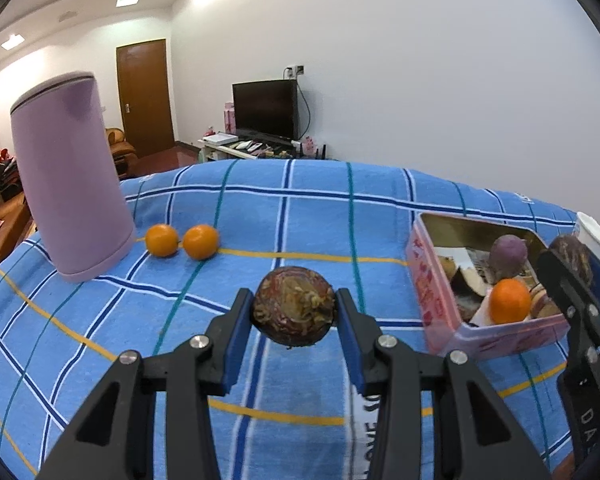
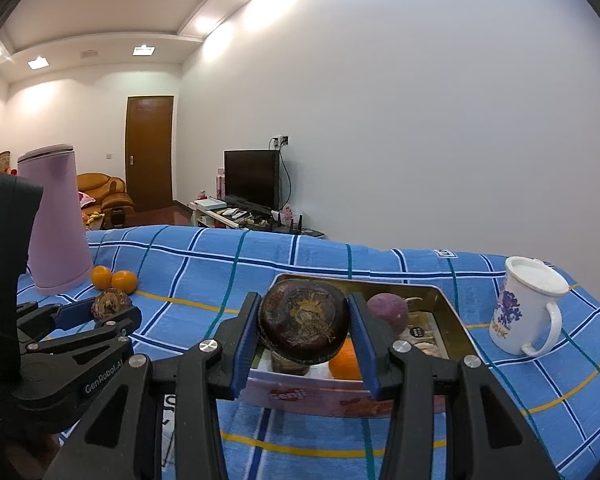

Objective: Organize fruits
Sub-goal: 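Carry both brown fruits over the pink tin and lower them, then lower both brown fruits into the pink tin and open both grippers, then withdraw both grippers from the tin toward the two small oranges, then grasp a small orange with the right gripper, then grasp the other small orange with the left gripper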

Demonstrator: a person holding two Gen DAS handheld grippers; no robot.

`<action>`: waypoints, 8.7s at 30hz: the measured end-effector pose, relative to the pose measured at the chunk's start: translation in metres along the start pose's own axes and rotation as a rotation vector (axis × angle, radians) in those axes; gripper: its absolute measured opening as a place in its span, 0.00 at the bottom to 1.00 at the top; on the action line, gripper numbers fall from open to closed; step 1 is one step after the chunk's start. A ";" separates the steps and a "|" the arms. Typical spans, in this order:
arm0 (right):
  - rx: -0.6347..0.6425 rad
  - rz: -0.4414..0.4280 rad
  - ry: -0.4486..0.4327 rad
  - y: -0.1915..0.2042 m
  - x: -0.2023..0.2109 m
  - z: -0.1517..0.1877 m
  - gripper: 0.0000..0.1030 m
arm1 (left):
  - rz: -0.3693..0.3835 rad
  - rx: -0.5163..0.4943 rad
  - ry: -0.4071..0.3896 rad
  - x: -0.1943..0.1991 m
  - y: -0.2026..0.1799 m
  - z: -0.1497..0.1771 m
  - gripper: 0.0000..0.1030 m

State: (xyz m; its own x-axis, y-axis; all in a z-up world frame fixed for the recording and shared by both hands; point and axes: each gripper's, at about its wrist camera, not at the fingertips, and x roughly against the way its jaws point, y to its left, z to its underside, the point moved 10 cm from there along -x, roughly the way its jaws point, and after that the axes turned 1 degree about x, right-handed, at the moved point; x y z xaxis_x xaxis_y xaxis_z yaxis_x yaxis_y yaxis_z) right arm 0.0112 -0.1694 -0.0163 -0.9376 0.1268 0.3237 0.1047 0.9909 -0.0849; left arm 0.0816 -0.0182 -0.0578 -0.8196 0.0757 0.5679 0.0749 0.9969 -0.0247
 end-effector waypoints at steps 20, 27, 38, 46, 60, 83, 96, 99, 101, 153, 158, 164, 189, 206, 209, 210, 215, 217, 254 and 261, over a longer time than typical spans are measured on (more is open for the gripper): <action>-0.030 0.051 -0.025 -0.046 0.003 -0.005 0.44 | 0.061 -0.042 -0.047 0.011 -0.051 -0.012 0.42; -0.041 0.082 -0.033 -0.064 0.002 -0.009 0.44 | 0.088 -0.050 -0.044 0.007 -0.067 -0.011 0.42; -0.041 0.116 -0.041 -0.082 0.000 -0.012 0.44 | 0.120 -0.078 -0.055 0.006 -0.096 -0.018 0.42; -0.056 0.146 -0.039 -0.100 -0.003 -0.013 0.44 | 0.137 -0.091 -0.058 0.002 -0.113 -0.021 0.42; -0.083 0.204 -0.035 -0.122 -0.009 -0.015 0.44 | 0.197 -0.085 -0.033 -0.012 -0.140 -0.025 0.42; -0.130 0.116 0.165 -0.124 -0.064 0.013 0.45 | 0.161 -0.119 0.040 -0.049 -0.159 -0.027 0.42; -0.150 0.025 0.258 -0.113 -0.086 0.026 0.45 | 0.167 -0.104 0.085 -0.066 -0.156 -0.020 0.42; -0.158 0.006 0.281 -0.113 -0.091 0.029 0.45 | 0.163 -0.104 0.088 -0.067 -0.155 -0.020 0.42; -0.165 -0.005 0.302 -0.111 -0.094 0.033 0.45 | 0.162 -0.105 0.092 -0.068 -0.155 -0.020 0.42; -0.297 0.090 -0.118 -0.141 -0.014 -0.015 0.80 | 0.050 -0.161 -0.124 0.000 -0.132 -0.034 1.00; -0.256 0.113 -0.167 -0.135 -0.001 -0.022 0.81 | -0.013 -0.151 -0.176 0.004 -0.106 -0.037 1.00; -0.266 0.109 -0.157 -0.133 0.005 -0.020 0.81 | -0.031 -0.143 -0.174 0.008 -0.085 -0.032 1.00; -0.215 0.055 -0.034 -0.062 -0.002 -0.003 0.81 | -0.090 -0.148 -0.141 0.011 -0.011 -0.020 1.00; -0.159 -0.102 0.031 0.046 -0.035 -0.010 0.81 | -0.284 -0.033 -0.033 -0.018 0.116 -0.024 1.00; -0.133 -0.132 0.056 0.070 -0.046 -0.010 0.81 | -0.319 0.000 0.002 -0.026 0.143 -0.022 1.00; -0.124 -0.145 0.064 0.078 -0.050 -0.011 0.81 | -0.330 0.005 0.013 -0.028 0.151 -0.022 1.00; -0.066 -0.224 0.155 0.125 -0.077 -0.006 0.81 | -0.367 0.051 0.047 -0.041 0.184 -0.025 1.00; -0.061 -0.249 0.198 0.139 -0.089 -0.003 0.81 | -0.377 0.072 0.050 -0.045 0.196 -0.025 1.00; 0.044 -0.272 0.285 0.212 -0.134 0.001 0.41 | -0.256 0.166 0.070 -0.060 0.213 -0.018 1.00; 0.010 -0.228 0.144 0.183 -0.102 -0.018 0.41 | -0.159 0.113 0.095 -0.062 0.176 -0.029 0.96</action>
State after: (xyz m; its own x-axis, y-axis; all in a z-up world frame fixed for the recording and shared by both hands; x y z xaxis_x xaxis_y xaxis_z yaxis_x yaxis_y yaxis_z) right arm 0.1319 -0.0002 -0.0475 -0.8800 -0.0934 0.4657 -0.1073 0.9942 -0.0034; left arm 0.1626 0.1516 -0.0733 -0.7583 -0.0799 0.6470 -0.1196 0.9927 -0.0175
